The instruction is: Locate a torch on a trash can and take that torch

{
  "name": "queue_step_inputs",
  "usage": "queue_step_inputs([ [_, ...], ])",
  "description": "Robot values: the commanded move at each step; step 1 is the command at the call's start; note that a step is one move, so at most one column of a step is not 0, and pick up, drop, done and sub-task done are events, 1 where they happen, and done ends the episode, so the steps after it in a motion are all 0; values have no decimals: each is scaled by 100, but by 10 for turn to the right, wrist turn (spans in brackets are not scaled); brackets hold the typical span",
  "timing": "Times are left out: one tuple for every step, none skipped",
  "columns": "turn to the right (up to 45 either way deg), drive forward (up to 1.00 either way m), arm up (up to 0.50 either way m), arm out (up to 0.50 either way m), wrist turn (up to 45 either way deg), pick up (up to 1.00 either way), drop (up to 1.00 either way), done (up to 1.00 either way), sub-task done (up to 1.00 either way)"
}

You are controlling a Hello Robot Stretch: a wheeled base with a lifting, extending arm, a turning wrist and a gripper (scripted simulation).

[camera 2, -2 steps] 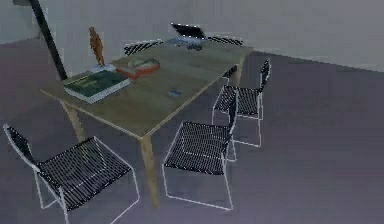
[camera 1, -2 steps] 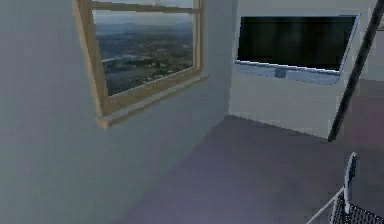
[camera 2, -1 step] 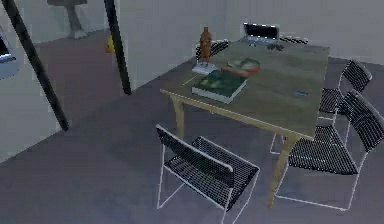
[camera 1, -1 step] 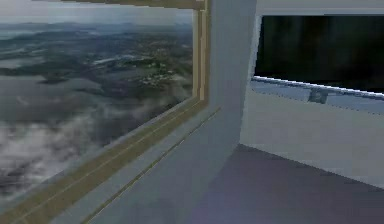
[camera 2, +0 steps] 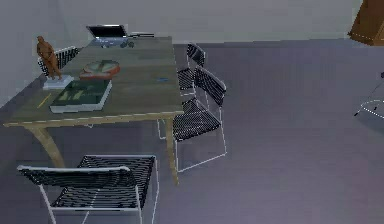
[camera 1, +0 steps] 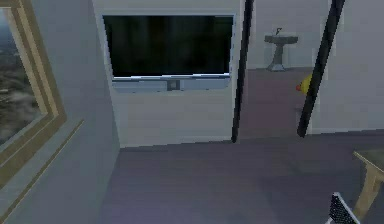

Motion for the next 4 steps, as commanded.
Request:
queue_step_inputs([
  [0,5,0,0,0,0,0,0,0],
  [-60,0,0,0,0,0,0,0,0],
  [0,15,0,0,0,0,0,0,0],
  [240,0,0,0,0,0,0,0,0],
])
